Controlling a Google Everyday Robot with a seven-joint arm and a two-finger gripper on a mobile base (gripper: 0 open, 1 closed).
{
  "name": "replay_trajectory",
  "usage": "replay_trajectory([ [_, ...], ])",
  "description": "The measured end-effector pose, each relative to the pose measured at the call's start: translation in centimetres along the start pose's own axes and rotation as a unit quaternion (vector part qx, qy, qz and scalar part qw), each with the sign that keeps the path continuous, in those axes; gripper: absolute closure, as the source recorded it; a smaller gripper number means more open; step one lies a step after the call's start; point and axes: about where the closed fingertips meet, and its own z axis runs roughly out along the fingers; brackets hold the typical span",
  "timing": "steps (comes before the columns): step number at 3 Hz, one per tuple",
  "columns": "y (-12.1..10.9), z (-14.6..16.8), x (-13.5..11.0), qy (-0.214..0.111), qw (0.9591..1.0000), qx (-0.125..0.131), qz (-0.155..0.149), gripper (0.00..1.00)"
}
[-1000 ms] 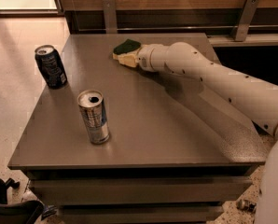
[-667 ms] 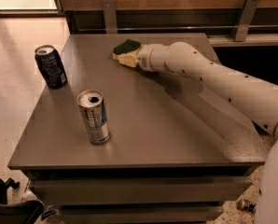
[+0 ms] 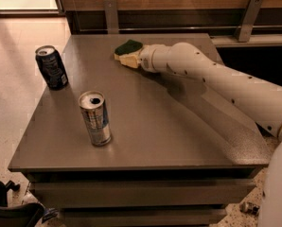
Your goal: Pick sponge
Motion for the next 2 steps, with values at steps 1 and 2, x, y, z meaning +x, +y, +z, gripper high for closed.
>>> replay_trajectory([
  [1, -0.2, -1.5, -2.6, 0.001, 0.9997, 0.0, -0.026, 1.0],
  [2, -1.0, -4.5, -6.8, 0.0, 0.9976, -0.01, -0.068, 1.0],
])
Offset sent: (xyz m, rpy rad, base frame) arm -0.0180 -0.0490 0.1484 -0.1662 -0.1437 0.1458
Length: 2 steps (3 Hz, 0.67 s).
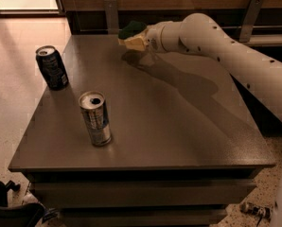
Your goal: Pick sponge
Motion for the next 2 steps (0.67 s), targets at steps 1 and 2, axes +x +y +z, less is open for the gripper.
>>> replay_trajectory([
  [1, -1.0, -2.6, -2.6, -0.004, 0.9995, -0.022, -0.024, 1.0],
  [2, -1.9, -5.5, -5.0, -0.009, 0.9982, -0.046, -0.037, 1.0],
])
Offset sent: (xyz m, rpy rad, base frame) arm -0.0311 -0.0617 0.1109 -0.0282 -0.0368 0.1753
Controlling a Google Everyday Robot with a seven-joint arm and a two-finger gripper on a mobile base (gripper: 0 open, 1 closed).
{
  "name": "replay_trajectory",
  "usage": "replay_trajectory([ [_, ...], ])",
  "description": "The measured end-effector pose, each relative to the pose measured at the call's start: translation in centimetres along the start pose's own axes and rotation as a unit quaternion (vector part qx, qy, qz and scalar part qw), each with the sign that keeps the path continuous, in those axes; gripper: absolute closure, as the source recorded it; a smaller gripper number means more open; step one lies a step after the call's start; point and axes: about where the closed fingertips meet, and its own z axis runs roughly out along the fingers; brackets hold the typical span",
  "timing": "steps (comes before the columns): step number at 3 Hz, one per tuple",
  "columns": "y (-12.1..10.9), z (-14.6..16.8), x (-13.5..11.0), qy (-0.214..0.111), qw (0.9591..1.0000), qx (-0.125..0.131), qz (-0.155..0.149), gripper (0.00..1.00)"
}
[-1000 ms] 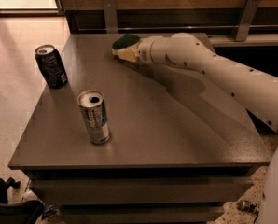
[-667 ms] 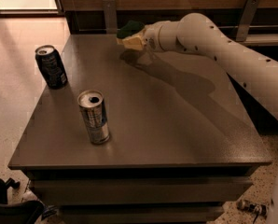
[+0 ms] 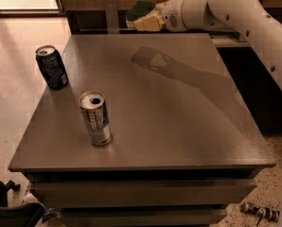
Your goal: Pick sponge
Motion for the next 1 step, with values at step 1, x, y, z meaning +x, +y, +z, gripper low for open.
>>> replay_trajectory([
  [1, -0.2, -2.17, -1.91, -0.011, 0.9997, -0.018, -0.013, 1.0],
])
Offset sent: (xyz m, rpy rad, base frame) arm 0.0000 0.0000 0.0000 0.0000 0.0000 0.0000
